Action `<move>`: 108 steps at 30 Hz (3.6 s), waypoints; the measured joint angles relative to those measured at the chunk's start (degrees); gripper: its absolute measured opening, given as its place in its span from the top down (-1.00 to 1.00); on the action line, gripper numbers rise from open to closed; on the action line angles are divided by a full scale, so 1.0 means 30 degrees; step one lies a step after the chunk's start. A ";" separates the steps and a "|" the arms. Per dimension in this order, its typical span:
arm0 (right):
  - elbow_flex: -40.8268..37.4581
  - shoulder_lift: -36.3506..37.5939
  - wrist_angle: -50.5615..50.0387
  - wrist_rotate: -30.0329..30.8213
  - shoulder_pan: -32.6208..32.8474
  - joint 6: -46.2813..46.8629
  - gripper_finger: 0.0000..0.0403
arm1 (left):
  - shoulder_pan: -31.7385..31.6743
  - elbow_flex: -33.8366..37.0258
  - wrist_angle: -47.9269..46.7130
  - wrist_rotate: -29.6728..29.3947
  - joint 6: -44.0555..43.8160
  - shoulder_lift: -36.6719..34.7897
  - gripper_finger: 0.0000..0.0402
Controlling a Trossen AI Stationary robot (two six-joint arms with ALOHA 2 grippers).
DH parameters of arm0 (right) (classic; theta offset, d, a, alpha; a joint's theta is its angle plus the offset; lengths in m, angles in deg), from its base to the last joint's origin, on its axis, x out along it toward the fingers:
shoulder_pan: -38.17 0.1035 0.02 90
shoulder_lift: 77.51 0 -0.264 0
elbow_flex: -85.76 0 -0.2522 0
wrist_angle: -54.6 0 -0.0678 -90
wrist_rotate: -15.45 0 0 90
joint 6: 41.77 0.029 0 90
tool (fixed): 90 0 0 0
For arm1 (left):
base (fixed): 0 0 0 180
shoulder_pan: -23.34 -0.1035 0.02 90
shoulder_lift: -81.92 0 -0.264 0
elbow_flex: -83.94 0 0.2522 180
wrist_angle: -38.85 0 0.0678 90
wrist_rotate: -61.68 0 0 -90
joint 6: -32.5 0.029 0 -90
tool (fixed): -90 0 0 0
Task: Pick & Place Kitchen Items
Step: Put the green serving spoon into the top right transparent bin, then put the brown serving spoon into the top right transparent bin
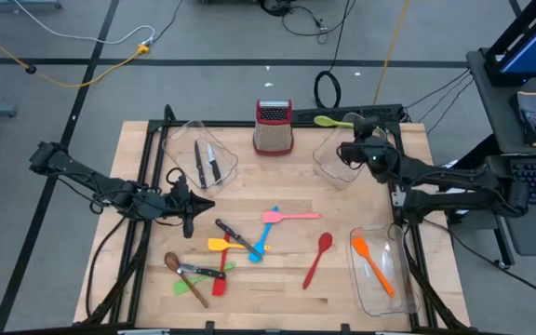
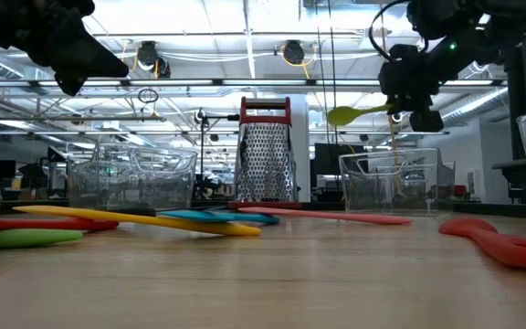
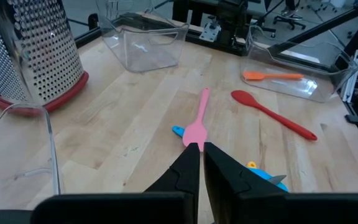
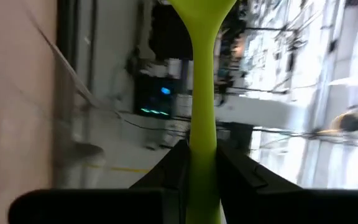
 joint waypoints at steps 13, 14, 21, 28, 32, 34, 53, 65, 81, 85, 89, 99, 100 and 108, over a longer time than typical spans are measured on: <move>0.3637 -0.0320 -0.8845 -0.3231 -0.2686 1.6689 0.75 | -0.0007 0.0000 -0.0007 -0.0271 0.0436 0.0000 0.88; 0.3796 -0.0387 -0.9325 -0.3990 -0.2872 1.8212 0.75 | 0.0000 0.0000 -0.0007 -0.0379 0.0436 0.0000 0.88; 0.4045 -0.1120 -1.0854 -0.8208 -0.3991 2.6313 0.75 | -0.0007 0.0000 -0.0007 -0.0488 0.0521 0.0000 0.88; 0.4045 -0.1319 -1.3549 -1.0153 -0.5244 3.2822 0.75 | -0.0007 0.0000 0.0000 -0.0489 0.0978 0.0000 0.88; 0.4045 -0.1319 -1.3565 -1.2691 -0.5952 3.5902 0.75 | -0.0005 0.0000 0.0000 -0.0489 0.1009 0.0000 0.88; 0.4045 -0.1319 -1.3627 -1.3665 -0.6135 3.7306 0.75 | -0.0007 0.0000 0.0000 -0.0482 0.0996 0.0000 0.88; 0.4045 -0.1319 -1.5069 -1.4643 -0.4479 4.4481 0.75 | -0.0007 0.0000 -0.0029 -0.0431 0.0198 0.0000 0.88; 0.4038 -0.2893 -1.5634 -1.4046 -0.4471 4.4897 0.75 | -0.0001 0.0000 -0.0039 -0.0412 -0.0593 0.0000 0.88; 0.4038 -0.5613 -1.3697 -1.4036 -0.4385 4.4805 0.74 | 0.0000 0.0000 -0.0073 0.0225 -0.0541 0.0000 0.88; 0.4038 -0.6150 -1.3259 -1.3638 -0.4355 4.4663 0.67 | 0.0000 0.0000 -0.0073 0.0232 -0.0541 0.0000 0.88; 0.4038 -0.6519 -1.3233 -1.3628 -0.4342 4.4498 0.64 | 0.0000 0.0000 -0.0146 0.0232 -0.0541 0.0000 0.88; 0.4023 -0.6776 -1.3200 -1.3543 -0.4340 4.4066 0.58 | 0.0000 0.0000 -0.0153 0.0232 -0.0541 0.0000 0.88; 0.4023 -0.6773 -1.3187 -1.3543 -0.4340 4.3974 0.57 | 0.0000 0.0000 -0.0150 0.0232 -0.0541 0.0000 0.88; 0.4023 -0.6542 -1.3172 -1.3699 -0.4340 4.3456 0.48 | 0.0000 0.0000 -0.0146 0.0232 -0.0541 0.0000 0.88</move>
